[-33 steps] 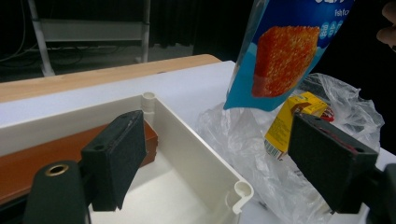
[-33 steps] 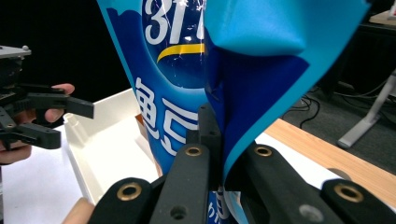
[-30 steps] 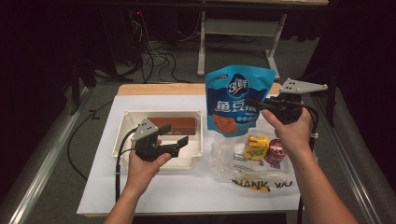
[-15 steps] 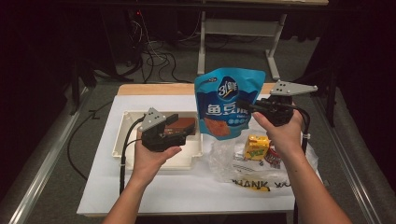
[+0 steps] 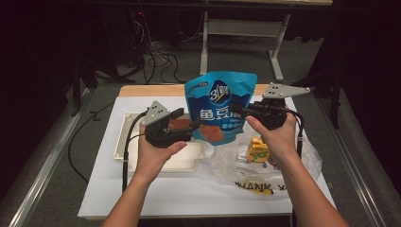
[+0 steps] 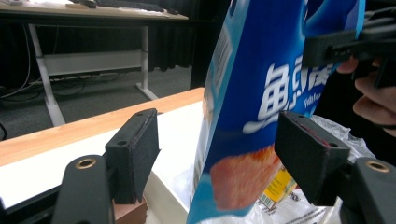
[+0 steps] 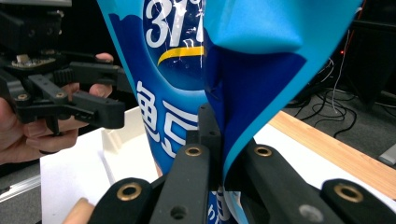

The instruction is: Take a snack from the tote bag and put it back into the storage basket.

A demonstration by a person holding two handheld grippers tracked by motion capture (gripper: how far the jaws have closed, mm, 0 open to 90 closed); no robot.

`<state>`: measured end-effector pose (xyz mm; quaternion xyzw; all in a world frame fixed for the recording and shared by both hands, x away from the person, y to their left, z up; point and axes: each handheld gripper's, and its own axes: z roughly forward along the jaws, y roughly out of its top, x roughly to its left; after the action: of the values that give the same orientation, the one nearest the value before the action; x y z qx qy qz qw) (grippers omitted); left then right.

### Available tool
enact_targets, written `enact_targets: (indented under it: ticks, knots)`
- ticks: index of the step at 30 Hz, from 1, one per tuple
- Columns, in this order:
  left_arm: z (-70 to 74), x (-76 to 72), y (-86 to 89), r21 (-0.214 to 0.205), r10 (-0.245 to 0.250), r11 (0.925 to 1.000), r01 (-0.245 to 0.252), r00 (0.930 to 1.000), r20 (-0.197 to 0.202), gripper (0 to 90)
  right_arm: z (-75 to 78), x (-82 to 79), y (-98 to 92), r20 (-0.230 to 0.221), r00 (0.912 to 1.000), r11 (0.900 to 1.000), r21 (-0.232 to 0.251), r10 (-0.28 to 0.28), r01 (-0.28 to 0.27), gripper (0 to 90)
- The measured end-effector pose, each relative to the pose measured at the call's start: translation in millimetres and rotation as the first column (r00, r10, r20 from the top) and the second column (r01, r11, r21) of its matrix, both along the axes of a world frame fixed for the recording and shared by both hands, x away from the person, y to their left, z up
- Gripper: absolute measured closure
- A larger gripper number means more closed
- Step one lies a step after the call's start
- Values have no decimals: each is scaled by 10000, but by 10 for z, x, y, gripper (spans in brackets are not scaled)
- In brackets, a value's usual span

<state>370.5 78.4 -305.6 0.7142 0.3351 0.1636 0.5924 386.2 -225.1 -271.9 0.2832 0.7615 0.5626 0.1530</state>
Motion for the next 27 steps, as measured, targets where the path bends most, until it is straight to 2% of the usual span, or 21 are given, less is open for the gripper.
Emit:
enact_targets:
  ticks: [12, 16, 20, 23, 27]
  knots:
    - [61, 2, -43, -52, 202, 9998, -201, 9996, 199, 402, -43, 4, 168, -78, 9996, 9996, -36, 273, -274, 900]
    - [93, 16, -47, -231, 115, 9997, -114, 9999, 33, 440, -52, 4, 225, -99, 9992, 9993, -18, 383, -383, 900]
    - [111, 10, -34, -340, 110, 9994, -107, 9999, 78, 491, -59, 4, 273, -133, 9990, 9991, -35, 426, -426, 900]
    - [115, 24, -1, -537, 57, 9985, -62, 9999, -104, 517, -63, 7, 281, -152, 9987, 9988, 88, 492, -491, 900]
    - [128, 9, -17, -363, 293, 9989, -297, 9995, -129, 520, -65, 7, 310, -177, 9986, 9988, -59, 491, -492, 900]
